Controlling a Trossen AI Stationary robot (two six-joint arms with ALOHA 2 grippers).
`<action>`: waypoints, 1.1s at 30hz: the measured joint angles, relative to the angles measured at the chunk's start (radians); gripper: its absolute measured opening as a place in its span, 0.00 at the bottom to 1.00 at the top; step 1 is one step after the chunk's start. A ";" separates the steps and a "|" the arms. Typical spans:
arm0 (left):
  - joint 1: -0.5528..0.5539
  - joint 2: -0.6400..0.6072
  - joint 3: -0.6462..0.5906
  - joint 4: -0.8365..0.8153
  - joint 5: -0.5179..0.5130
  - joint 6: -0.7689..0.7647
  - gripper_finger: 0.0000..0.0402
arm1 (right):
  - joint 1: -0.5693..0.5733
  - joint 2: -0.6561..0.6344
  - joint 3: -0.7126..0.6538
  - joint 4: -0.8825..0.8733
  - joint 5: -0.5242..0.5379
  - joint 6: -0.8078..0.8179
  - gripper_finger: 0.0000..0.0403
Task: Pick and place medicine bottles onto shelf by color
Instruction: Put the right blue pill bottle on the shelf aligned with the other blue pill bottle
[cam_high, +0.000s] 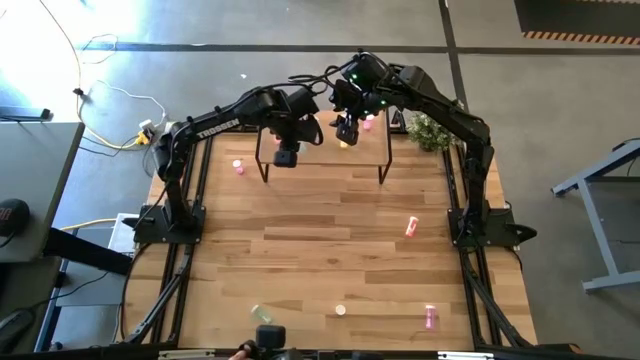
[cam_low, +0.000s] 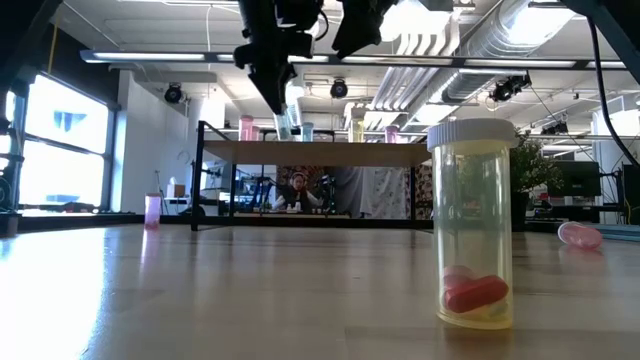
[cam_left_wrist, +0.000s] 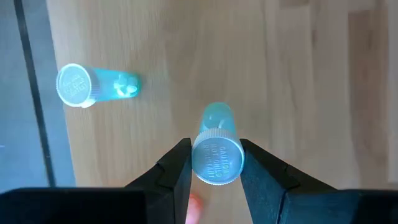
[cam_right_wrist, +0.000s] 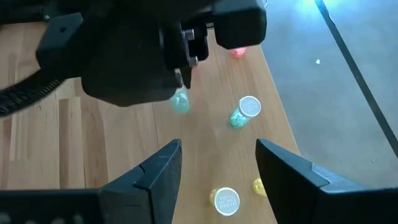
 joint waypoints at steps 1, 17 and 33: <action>0.001 0.004 0.000 0.000 -0.008 0.012 0.27 | 0.000 0.000 0.000 0.000 0.000 0.000 0.49; 0.010 0.003 0.000 0.023 -0.050 0.115 0.27 | 0.000 0.000 0.000 0.003 0.000 0.005 0.49; 0.000 0.008 0.000 0.024 -0.026 0.148 0.27 | 0.000 0.001 0.000 0.004 0.000 0.005 0.49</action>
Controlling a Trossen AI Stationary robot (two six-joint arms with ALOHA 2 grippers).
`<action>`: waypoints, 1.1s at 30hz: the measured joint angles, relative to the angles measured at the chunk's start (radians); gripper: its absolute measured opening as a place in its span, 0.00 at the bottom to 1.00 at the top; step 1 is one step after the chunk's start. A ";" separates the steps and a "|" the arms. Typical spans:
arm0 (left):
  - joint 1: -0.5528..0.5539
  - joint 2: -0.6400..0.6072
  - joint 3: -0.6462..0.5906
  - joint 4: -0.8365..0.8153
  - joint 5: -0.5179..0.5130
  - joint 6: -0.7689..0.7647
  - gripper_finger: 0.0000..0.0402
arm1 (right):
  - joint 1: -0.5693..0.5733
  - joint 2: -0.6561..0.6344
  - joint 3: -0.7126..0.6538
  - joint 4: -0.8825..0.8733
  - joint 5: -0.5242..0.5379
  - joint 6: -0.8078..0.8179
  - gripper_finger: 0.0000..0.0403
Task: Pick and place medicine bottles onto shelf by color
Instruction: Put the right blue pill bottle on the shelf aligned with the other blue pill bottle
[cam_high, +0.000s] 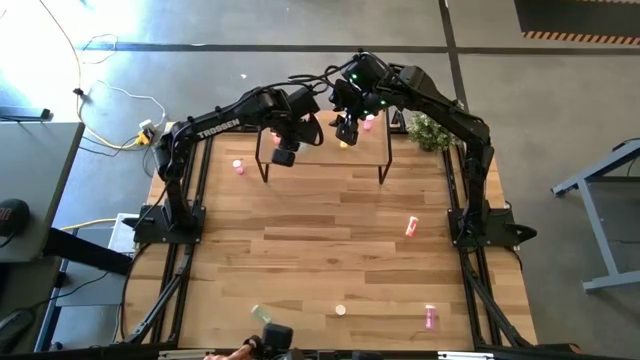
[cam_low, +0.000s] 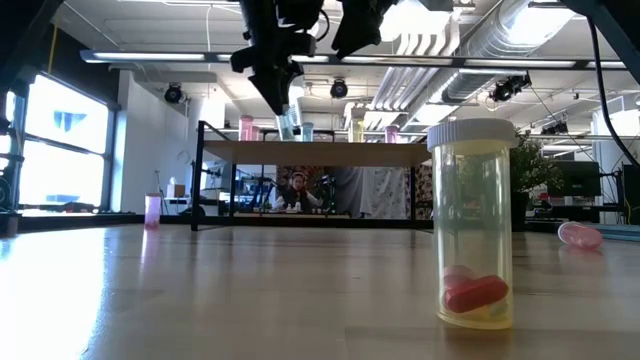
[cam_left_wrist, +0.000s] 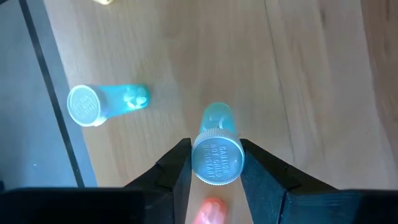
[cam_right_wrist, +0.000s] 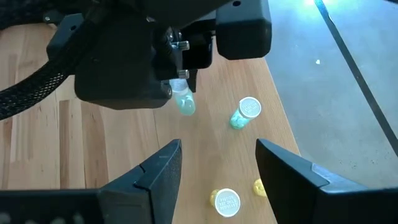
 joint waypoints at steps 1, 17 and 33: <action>0.000 0.000 0.000 0.000 -0.002 0.008 0.28 | 0.000 0.000 0.000 0.000 0.000 0.000 0.49; -0.010 0.000 0.000 -0.033 0.005 0.046 0.26 | 0.000 0.000 0.000 0.000 0.000 0.000 0.49; -0.022 0.018 0.000 -0.016 -0.013 0.061 0.29 | 0.000 0.000 0.000 -0.001 0.000 0.000 0.49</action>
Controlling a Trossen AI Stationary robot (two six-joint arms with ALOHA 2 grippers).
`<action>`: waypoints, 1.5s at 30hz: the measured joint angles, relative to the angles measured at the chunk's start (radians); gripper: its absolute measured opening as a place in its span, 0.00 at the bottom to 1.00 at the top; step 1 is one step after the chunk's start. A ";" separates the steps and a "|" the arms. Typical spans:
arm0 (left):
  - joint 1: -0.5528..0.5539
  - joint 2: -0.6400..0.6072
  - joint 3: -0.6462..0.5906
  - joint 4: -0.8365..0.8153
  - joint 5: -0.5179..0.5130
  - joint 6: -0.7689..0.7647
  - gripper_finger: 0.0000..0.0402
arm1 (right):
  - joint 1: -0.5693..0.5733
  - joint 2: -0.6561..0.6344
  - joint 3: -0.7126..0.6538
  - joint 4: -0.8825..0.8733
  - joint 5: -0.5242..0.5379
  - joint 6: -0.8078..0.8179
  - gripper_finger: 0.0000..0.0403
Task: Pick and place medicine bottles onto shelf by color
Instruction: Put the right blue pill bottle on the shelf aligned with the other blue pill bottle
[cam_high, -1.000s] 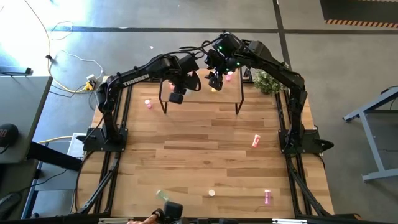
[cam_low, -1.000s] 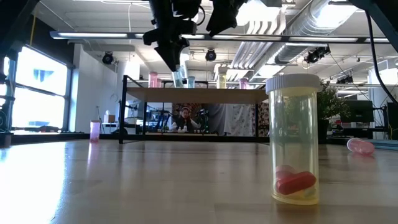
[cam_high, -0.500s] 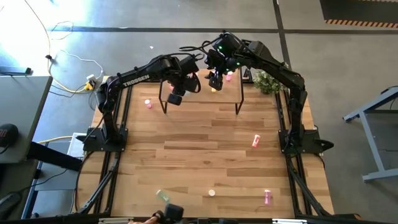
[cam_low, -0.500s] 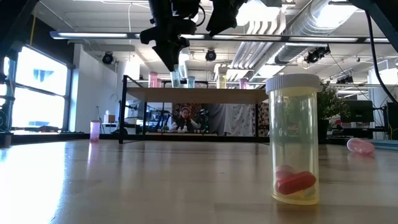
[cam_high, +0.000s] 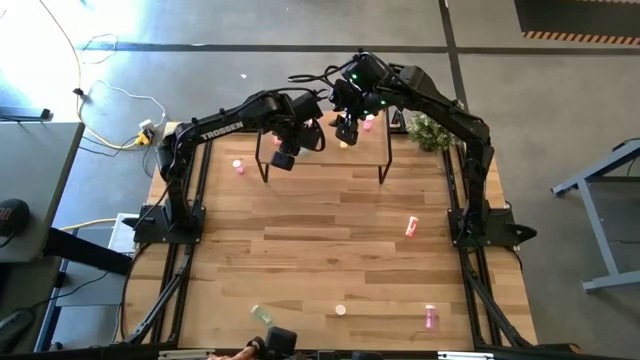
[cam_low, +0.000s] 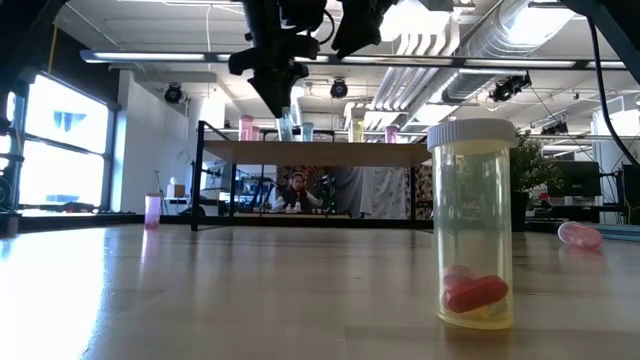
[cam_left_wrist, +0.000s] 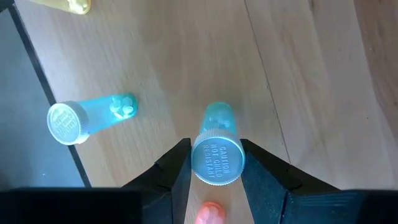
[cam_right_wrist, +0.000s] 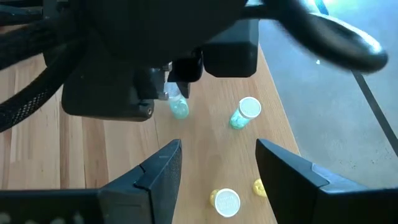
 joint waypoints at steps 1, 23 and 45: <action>-0.003 0.000 0.000 0.000 -0.008 0.000 0.29 | 0.000 0.000 0.000 0.000 0.000 0.000 0.49; -0.022 0.000 0.000 0.030 -0.042 0.014 0.29 | 0.000 0.000 0.000 0.000 0.000 0.000 0.49; -0.033 0.000 0.000 0.075 -0.092 -0.027 0.42 | 0.000 0.000 0.000 0.000 -0.001 -0.006 0.49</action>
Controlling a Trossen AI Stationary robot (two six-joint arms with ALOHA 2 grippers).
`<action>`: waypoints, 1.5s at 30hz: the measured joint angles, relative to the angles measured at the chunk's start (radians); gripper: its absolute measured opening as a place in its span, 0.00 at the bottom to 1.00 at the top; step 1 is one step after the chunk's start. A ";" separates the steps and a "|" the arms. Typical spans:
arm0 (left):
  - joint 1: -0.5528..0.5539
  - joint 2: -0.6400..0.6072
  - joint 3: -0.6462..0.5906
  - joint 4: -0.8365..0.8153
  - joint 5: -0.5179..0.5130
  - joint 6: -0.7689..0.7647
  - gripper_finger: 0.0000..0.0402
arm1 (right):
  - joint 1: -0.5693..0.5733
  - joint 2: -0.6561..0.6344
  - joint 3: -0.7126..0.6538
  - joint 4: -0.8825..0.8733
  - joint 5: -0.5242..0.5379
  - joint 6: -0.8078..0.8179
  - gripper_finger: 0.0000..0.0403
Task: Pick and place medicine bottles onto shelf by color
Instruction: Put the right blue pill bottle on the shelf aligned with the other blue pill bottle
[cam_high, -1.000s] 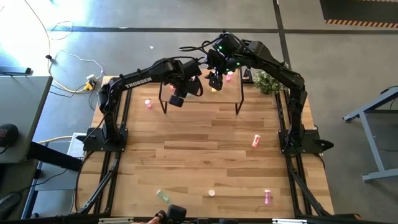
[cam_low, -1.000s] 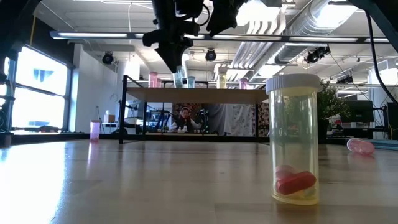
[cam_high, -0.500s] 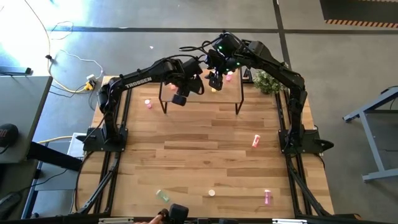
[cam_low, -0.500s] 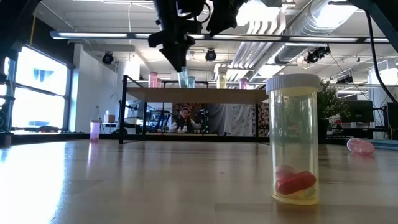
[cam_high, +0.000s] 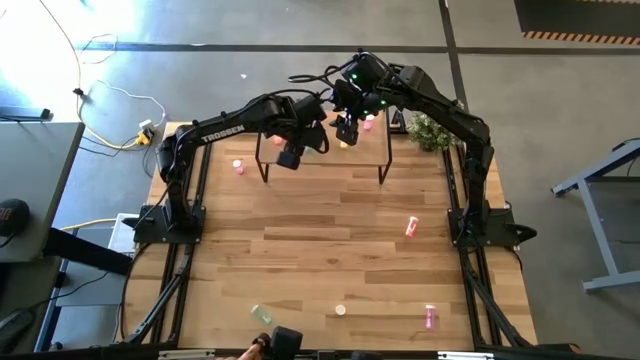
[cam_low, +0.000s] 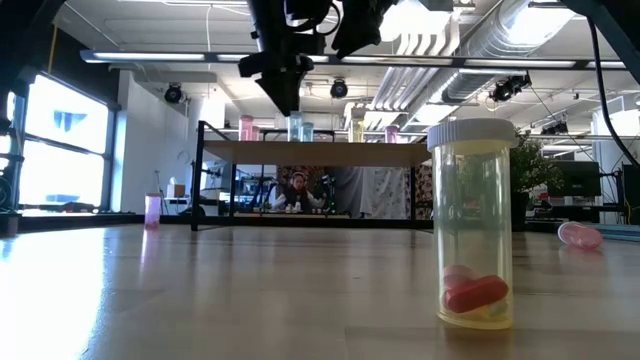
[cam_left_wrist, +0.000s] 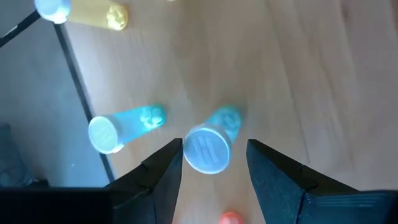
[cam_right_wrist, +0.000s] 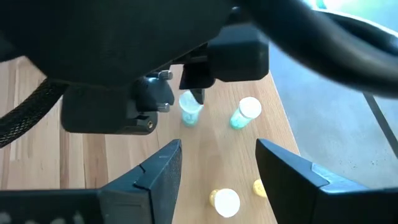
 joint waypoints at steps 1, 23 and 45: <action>0.000 0.000 0.000 0.000 -0.006 0.000 0.42 | 0.000 0.000 0.000 0.000 -0.001 -0.001 0.49; -0.016 0.000 0.000 -0.002 -0.125 -0.096 0.42 | 0.000 0.000 0.000 0.000 -0.039 -0.011 0.49; -0.015 0.000 0.000 0.047 -0.154 -0.123 0.42 | 0.000 0.000 0.000 0.000 -0.038 -0.029 0.49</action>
